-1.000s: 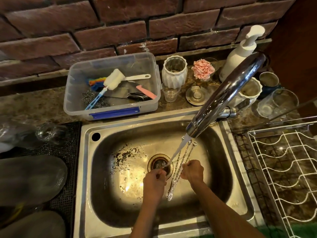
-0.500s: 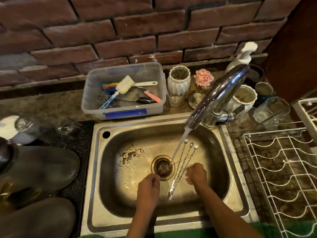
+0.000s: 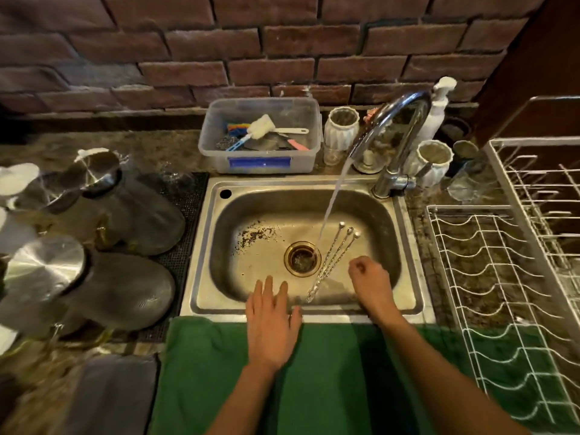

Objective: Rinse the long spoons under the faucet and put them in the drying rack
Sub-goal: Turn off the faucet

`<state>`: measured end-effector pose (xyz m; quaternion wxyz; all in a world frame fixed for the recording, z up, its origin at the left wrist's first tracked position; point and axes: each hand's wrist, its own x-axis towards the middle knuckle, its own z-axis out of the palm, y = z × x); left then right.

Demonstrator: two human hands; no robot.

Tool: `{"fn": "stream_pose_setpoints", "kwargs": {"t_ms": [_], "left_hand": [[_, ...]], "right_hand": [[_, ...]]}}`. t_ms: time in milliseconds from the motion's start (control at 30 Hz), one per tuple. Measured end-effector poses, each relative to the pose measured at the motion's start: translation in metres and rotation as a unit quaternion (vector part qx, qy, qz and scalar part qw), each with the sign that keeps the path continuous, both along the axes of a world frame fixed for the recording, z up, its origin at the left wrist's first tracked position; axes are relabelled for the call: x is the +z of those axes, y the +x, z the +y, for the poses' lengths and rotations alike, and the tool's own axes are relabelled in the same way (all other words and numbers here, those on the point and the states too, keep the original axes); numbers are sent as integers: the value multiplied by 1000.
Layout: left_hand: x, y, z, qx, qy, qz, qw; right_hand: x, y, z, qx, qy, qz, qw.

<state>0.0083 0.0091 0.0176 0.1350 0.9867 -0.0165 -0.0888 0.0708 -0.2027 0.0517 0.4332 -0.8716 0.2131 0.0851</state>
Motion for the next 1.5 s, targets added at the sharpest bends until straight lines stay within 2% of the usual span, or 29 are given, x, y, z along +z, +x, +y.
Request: {"fn": "stream_pose_setpoints", "kwargs": {"t_ms": [300, 533, 667, 767, 867, 1133, 1367, 1500], "left_hand": [[-17, -15, -4, -39, 46, 0, 998], [-22, -15, -3, -38, 36, -11, 999], [-23, -14, -3, -35, 34, -11, 999], [-23, -13, -3, -35, 35, -9, 999], [-21, -12, -3, -32, 33, -7, 999], [-22, -14, -3, -33, 22, -26, 999], [-23, -12, -4, -36, 43, -17, 998], [-21, -12, -4, -34, 47, -11, 998]], "right_hand": [[-6, -20, -6, 34, -15, -15, 999], [26, 38, -37, -97, 88, -75, 989], [47, 96, -61, -192, 241, -86, 947], [58, 128, -70, -255, 379, -87, 885], [58, 149, -82, -292, 457, -88, 835], [57, 173, -103, -335, 506, -45, 794], [54, 180, -109, -343, 531, -78, 771], [49, 186, -115, -386, 531, -83, 749]]}}
